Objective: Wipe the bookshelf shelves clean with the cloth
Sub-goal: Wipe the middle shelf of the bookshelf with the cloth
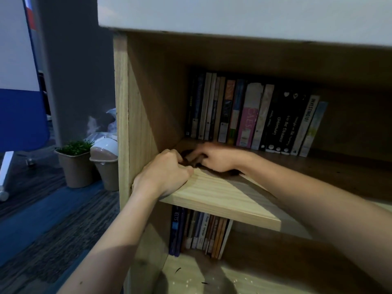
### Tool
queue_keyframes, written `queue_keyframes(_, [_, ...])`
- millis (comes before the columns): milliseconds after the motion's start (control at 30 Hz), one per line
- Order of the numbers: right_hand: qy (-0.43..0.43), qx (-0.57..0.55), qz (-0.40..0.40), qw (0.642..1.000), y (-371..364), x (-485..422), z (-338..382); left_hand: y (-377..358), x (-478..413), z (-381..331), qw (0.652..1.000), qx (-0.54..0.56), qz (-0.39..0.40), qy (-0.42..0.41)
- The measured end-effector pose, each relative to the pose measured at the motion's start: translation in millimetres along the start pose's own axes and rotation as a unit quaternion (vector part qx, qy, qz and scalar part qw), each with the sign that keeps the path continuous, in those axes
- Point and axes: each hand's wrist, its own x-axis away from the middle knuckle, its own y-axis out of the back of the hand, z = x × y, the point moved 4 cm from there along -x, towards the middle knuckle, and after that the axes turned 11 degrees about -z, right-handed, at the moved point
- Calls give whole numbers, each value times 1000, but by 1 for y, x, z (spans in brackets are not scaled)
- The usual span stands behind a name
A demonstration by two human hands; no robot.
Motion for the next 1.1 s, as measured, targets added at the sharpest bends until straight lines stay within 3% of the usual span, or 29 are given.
queue_keyframes(100, [15, 4, 3, 1000, 12, 49, -9, -2, 0, 0, 1000, -8, 12, -1])
queue_keyframes(300, [-123, 32, -15, 992, 20, 39, -62, -21, -18, -13, 993, -71, 82, 37])
queue_keyframes(533, [-192, 86, -26, 977, 11, -22, -85, -32, -32, -10, 993, -103, 37, 34])
queue_keyframes(700, [-125, 2, -42, 991, 9, -19, -60, -30, -35, -10, 995, -81, 36, 39])
queue_keyframes(800, [-66, -16, -1, 998, 13, 13, -47, -29, -33, -12, 995, -87, 38, 37])
queue_keyframes(967, [-117, 0, -19, 993, 25, 26, -62, -29, -32, -10, 995, -79, 34, 44])
queue_keyframes(1100, [-125, 30, -23, 991, 10, 20, -50, -16, -22, -18, 995, 66, -42, 65])
